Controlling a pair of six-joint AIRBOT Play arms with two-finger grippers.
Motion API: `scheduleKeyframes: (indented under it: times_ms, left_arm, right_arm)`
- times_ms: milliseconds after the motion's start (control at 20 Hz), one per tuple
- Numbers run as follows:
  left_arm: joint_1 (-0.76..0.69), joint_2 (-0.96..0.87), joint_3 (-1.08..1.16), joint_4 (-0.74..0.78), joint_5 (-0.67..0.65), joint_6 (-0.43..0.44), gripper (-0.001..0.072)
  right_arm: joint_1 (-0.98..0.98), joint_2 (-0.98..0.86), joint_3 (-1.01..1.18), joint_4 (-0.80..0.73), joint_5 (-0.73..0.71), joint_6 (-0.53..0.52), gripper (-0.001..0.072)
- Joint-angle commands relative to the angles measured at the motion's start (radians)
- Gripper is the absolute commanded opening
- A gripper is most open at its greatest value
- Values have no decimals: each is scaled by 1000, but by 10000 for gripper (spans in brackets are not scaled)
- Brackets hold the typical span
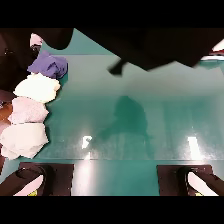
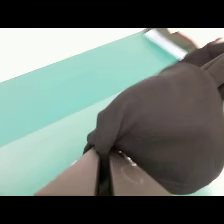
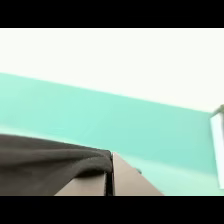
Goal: Fold the shirts.
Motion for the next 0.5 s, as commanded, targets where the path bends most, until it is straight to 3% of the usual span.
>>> scheduleKeyframes:
  times_ms: [0,200,350,450]
  left_arm:
    - [1,2,31,-209,-13,-8,25]
    - [1,1,-47,-222,-65,-8,26]
    - [1,1,-299,-156,-132,-8,25]
    - [1,-2,-539,-102,-102,-7,25]
  right_arm:
    - [-74,83,40,-8,3,1,13]
    - [-113,97,8,11,63,2,13]
    - [-58,82,-168,11,175,2,13]
    - [19,55,-333,10,243,2,13]
